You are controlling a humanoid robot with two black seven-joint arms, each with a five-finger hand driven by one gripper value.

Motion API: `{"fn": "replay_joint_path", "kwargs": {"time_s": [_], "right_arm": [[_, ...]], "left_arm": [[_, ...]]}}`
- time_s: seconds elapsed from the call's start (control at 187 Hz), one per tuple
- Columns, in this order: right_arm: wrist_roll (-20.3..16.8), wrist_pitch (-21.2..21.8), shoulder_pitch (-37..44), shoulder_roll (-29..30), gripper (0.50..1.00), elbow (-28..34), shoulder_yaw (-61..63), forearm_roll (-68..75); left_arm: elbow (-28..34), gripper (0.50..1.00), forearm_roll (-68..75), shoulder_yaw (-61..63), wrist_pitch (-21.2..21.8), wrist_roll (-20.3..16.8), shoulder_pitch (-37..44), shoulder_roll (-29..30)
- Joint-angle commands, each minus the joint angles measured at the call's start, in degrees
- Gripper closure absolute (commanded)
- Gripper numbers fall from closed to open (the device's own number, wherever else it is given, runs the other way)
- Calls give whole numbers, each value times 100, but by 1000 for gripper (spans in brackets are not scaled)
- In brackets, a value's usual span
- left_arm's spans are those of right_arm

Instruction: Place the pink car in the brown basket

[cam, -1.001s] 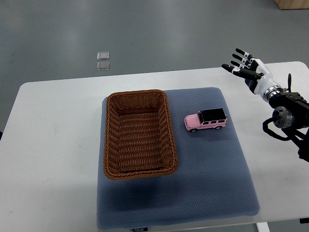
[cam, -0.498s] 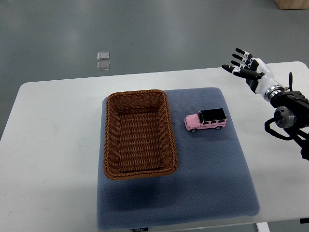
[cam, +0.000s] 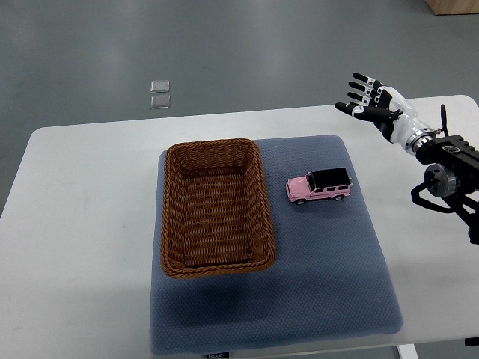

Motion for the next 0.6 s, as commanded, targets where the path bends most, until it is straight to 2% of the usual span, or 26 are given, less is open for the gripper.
{"fn": "replay_joint_path", "kwargs": {"time_s": [0.0, 0.38, 0.461, 0.594], "right_arm": [[7, 141, 20, 0, 587, 3, 0, -223], [104, 897, 381, -220, 587, 47, -105, -1761], [244, 1064, 574, -343, 587, 117, -368, -2218], [500, 1091, 926, -607, 587, 381, -1063, -2992]], "left_arm": [[-2, 500, -1, 4, 0, 0, -4, 0], [7, 500, -1, 22, 0, 0, 23, 0], [-2, 500, -1, 22, 0, 0, 23, 0], [-2, 500, -1, 22, 0, 0, 23, 0]]}}
